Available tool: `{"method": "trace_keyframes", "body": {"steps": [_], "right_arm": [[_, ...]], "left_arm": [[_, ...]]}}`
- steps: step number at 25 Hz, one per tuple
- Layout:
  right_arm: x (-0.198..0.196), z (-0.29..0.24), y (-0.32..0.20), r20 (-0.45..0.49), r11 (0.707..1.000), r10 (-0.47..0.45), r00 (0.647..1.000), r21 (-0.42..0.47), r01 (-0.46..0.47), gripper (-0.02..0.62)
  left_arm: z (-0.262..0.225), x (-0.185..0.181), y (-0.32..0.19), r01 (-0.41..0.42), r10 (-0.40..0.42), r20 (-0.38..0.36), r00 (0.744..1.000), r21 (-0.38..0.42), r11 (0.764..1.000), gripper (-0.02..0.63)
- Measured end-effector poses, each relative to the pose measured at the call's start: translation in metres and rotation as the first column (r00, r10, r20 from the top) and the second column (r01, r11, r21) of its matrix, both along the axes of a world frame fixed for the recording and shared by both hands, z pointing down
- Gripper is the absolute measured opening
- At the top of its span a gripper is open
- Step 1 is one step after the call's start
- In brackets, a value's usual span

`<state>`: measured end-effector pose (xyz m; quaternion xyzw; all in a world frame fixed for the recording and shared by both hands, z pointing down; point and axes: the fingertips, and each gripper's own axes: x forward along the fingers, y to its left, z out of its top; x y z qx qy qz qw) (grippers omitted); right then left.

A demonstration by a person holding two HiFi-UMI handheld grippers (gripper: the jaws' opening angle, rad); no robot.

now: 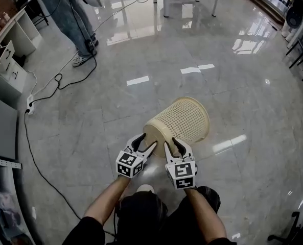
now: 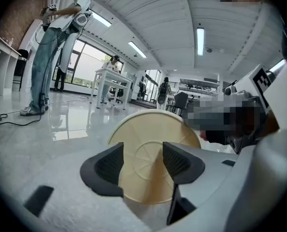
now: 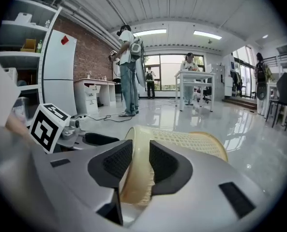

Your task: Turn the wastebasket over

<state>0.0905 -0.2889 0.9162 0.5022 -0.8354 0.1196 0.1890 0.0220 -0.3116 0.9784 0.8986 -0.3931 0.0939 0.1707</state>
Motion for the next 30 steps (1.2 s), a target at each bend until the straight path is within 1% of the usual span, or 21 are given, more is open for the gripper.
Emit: {"method": "trace_keyframes", "body": {"steps": [2,4,5,7,10,13,18,21,25,26,28,30], "right_arm": [[-0.018,0.010,0.009,0.015,0.999,-0.030,0.999,-0.024,0.030,0.109],[-0.031,0.022,0.017,0.016,0.996,-0.070,0.997,-0.062,0.071,0.101],[-0.037,0.030,0.021,0.012,0.992,-0.095,0.995,-0.082,0.096,0.100],[-0.046,0.044,0.027,-0.001,0.982,-0.144,0.990,-0.121,0.143,0.095],[-0.049,0.055,0.030,-0.017,0.975,-0.171,0.985,-0.149,0.166,0.094],[-0.039,0.057,0.025,-0.016,0.977,-0.154,0.988,-0.154,0.150,0.094],[-0.022,0.056,0.014,-0.028,0.980,-0.131,0.991,-0.156,0.125,0.094],[-0.012,0.051,-0.001,-0.036,0.986,-0.113,0.993,-0.131,0.108,0.094],[0.002,0.036,-0.035,-0.059,0.991,-0.096,0.994,-0.103,0.089,0.094],[0.006,0.032,-0.043,-0.082,0.990,-0.107,0.991,-0.097,0.099,0.094],[0.012,0.025,-0.060,-0.152,0.988,-0.145,0.978,-0.076,0.135,0.094],[0.017,0.019,-0.081,-0.195,0.984,-0.175,0.965,-0.067,0.164,0.095]], "left_arm": [[0.007,-0.005,0.005,-0.005,0.005,0.032,0.999,0.005,1.000,0.247],[0.021,-0.013,0.011,-0.005,0.005,0.065,0.998,-0.007,1.000,0.247],[0.030,-0.018,0.014,-0.006,0.008,0.085,0.996,-0.021,1.000,0.236],[0.050,-0.025,0.020,-0.010,0.017,0.128,0.992,-0.054,0.998,0.236],[0.075,-0.034,0.029,-0.009,0.026,0.166,0.986,-0.104,0.995,0.236],[0.082,-0.040,0.036,0.005,0.013,0.152,0.988,-0.117,0.993,0.236],[0.057,-0.052,0.037,0.030,-0.026,0.080,0.996,-0.060,0.998,0.236],[0.042,-0.042,0.028,0.000,0.003,0.071,0.997,-0.042,0.999,0.232],[0.040,-0.023,0.019,-0.052,0.056,0.085,0.995,-0.052,0.997,0.168],[0.044,-0.020,0.019,-0.059,0.064,0.097,0.993,-0.060,0.997,0.147],[0.053,-0.017,0.022,-0.065,0.074,0.121,0.990,-0.070,0.995,0.080],[0.059,-0.017,0.025,-0.070,0.078,0.126,0.989,-0.066,0.995,0.066]]}}
